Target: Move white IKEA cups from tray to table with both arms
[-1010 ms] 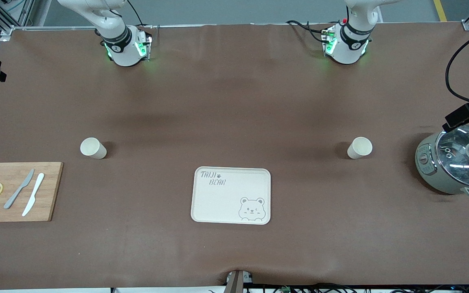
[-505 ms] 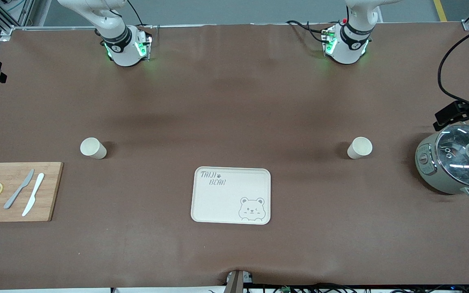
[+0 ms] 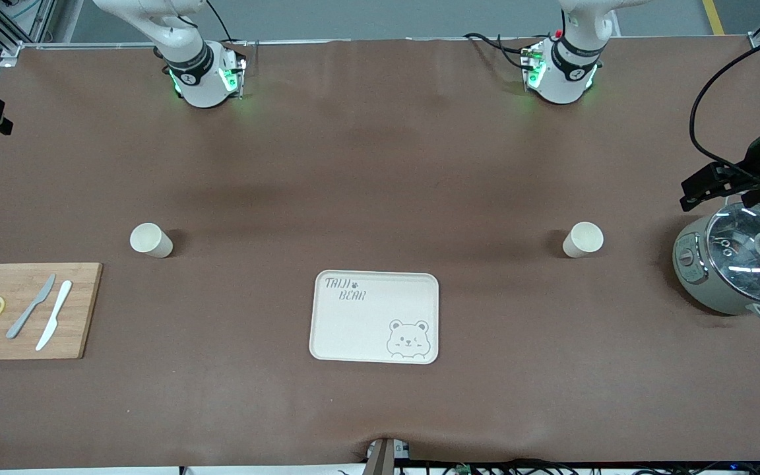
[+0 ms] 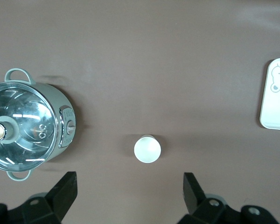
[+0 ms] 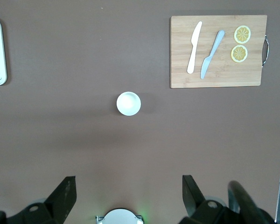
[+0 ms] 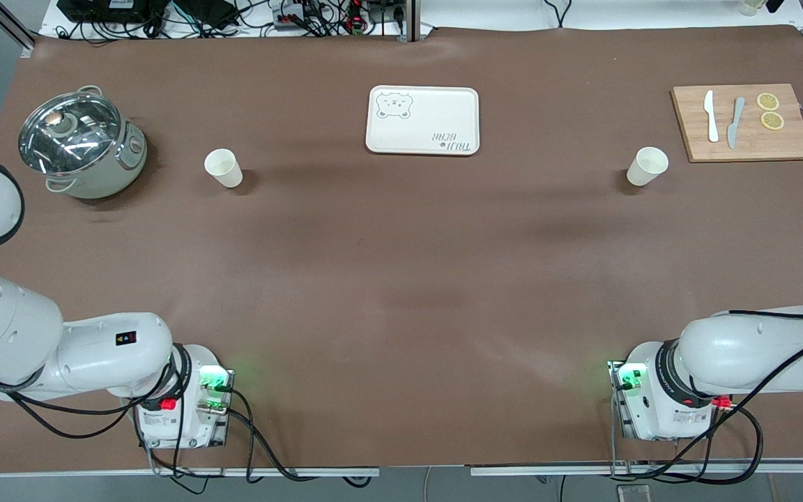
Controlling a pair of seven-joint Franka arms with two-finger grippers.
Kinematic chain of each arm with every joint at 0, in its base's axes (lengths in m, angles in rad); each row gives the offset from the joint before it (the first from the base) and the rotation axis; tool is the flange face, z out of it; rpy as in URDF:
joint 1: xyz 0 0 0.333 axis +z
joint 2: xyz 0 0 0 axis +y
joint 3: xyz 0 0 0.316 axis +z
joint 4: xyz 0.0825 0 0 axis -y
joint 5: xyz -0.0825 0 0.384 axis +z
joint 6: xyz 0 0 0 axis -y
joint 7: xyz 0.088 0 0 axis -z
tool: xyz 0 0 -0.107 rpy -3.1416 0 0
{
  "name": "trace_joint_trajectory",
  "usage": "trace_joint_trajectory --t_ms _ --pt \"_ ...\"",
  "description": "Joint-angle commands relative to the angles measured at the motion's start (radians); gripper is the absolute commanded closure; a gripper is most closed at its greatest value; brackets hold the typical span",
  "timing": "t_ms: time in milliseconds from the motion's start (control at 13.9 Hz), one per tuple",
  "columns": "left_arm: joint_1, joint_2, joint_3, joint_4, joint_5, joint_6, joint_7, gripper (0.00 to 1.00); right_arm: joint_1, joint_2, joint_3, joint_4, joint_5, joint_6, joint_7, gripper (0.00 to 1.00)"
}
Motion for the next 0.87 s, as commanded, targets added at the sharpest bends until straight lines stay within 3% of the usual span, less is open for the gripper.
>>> trace_joint_trajectory --t_ms 0,794 --pt "0.017 -0.022 -0.006 -0.013 -0.022 0.003 0.018 0.0 -0.001 -0.013 0.002 -0.011 0.008 0.005 0.007 0.0" --pt "0.016 -0.01 -0.005 0.016 -0.008 0.003 0.013 0.0 -0.007 -0.011 -0.001 -0.005 0.027 0.015 0.005 0.0"
